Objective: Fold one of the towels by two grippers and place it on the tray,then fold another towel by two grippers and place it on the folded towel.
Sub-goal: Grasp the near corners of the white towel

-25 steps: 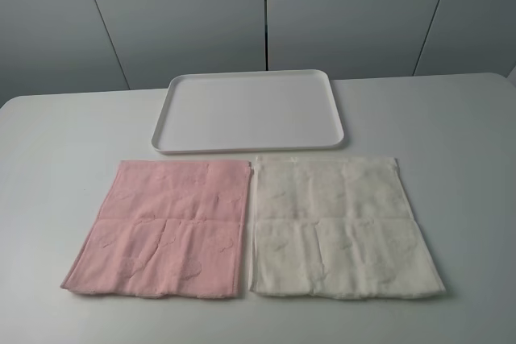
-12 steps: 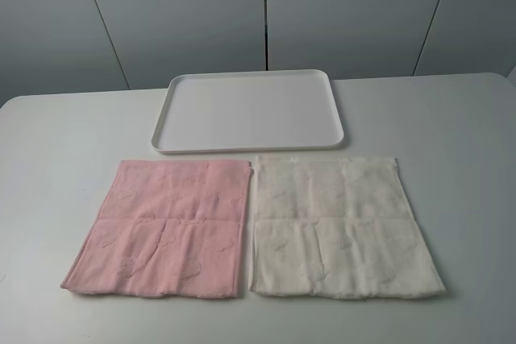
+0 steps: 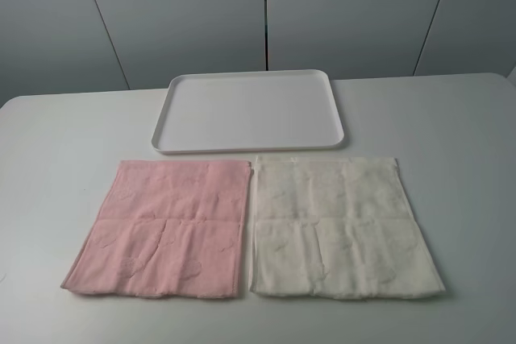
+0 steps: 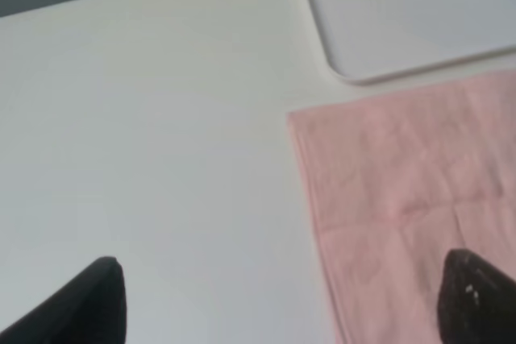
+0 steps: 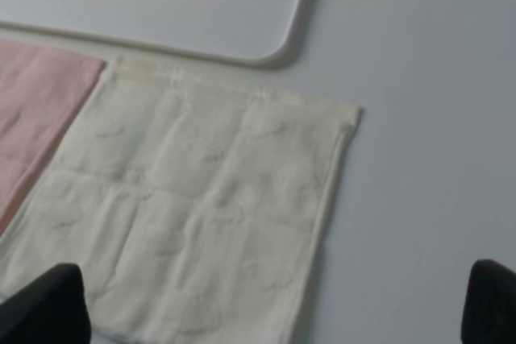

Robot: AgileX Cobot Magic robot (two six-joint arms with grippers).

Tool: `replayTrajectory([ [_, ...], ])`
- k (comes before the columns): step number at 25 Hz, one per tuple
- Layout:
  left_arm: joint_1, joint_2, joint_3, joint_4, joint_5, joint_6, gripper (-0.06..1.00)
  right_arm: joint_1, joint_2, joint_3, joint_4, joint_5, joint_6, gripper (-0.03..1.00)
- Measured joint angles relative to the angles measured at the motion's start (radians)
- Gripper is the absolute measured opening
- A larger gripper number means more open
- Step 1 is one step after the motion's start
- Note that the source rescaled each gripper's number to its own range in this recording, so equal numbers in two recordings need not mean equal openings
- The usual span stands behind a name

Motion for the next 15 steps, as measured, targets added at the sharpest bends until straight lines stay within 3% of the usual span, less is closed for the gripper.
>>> replayTrajectory([
  [6,-0.003,0.305,-0.099,-0.228,-0.056,0.289,0.99,0.0,0.25,-0.06,0.002,-0.022,-0.235,1.0],
  [8,-0.034,0.39,-0.132,-0.265,-0.072,0.371,0.99,0.0,0.319,-0.062,0.002,-0.022,-0.307,1.0],
  [11,-0.146,0.505,-0.167,-0.26,-0.116,0.448,0.99,0.0,0.401,-0.062,0.016,-0.012,-0.43,1.0],
  [15,-0.382,0.625,-0.194,-0.176,-0.237,0.486,0.99,0.046,0.486,-0.064,0.022,-0.004,-0.55,1.0],
])
